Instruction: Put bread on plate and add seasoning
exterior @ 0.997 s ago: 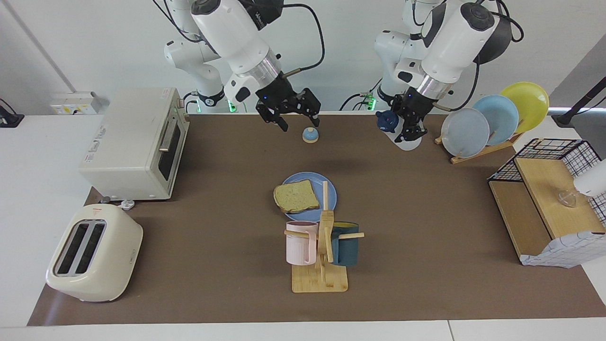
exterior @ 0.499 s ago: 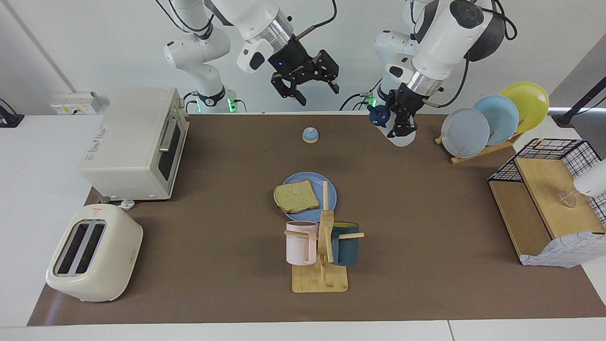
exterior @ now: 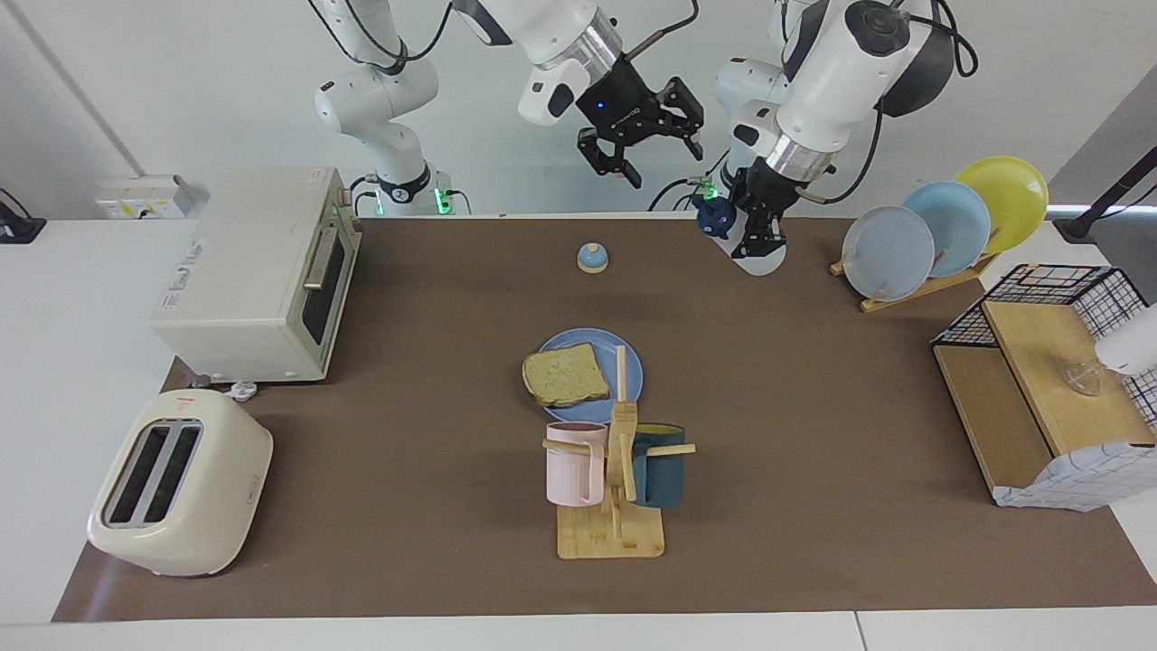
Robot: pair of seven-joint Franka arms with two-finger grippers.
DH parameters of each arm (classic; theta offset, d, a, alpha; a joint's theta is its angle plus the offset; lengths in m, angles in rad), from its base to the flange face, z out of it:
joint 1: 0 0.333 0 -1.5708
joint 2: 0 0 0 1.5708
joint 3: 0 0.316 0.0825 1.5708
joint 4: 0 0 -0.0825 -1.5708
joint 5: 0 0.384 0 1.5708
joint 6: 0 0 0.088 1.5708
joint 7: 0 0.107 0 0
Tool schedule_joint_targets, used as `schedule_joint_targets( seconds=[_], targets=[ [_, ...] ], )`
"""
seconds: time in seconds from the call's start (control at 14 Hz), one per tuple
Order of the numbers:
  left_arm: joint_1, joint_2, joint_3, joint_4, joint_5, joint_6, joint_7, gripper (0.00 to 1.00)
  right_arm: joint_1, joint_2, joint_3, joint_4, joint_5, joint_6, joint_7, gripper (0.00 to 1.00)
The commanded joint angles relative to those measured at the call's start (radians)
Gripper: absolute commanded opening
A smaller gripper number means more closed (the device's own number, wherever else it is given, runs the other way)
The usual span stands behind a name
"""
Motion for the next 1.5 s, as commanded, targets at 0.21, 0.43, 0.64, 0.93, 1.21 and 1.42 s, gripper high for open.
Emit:
schedule_joint_targets(
  seconds=[0.21, 0.43, 0.64, 0.93, 1.21, 1.42],
  targets=[
    [-0.015, -0.039, -0.003, -0.034, 0.006, -0.011, -0.007, 0.0, 0.009, 0.017, 0.006, -0.007, -0.013, 0.036, 0.008, 0.58],
    [-0.015, -0.045, -0.003, -0.042, 0.004, -0.009, -0.007, 0.0, 0.009, 0.019, 0.004, -0.015, -0.013, 0.047, 0.008, 0.55],
    [-0.014, -0.054, 0.0, -0.056, -0.019, -0.003, -0.006, 0.0, 0.009, 0.017, 0.004, -0.024, -0.013, 0.05, 0.007, 0.42],
    [-0.014, -0.055, 0.0, -0.06, -0.02, 0.002, -0.007, 0.0, 0.01, 0.014, 0.004, -0.035, -0.013, 0.05, 0.008, 0.4],
    [-0.014, -0.054, 0.0, -0.06, -0.023, 0.002, -0.007, 0.0, 0.02, 0.016, 0.004, -0.038, -0.013, 0.051, 0.01, 0.4],
    [-0.012, -0.055, 0.0, -0.06, -0.031, 0.003, -0.007, 0.0, 0.021, 0.014, 0.004, -0.041, -0.013, 0.051, 0.011, 0.4]
  ],
)
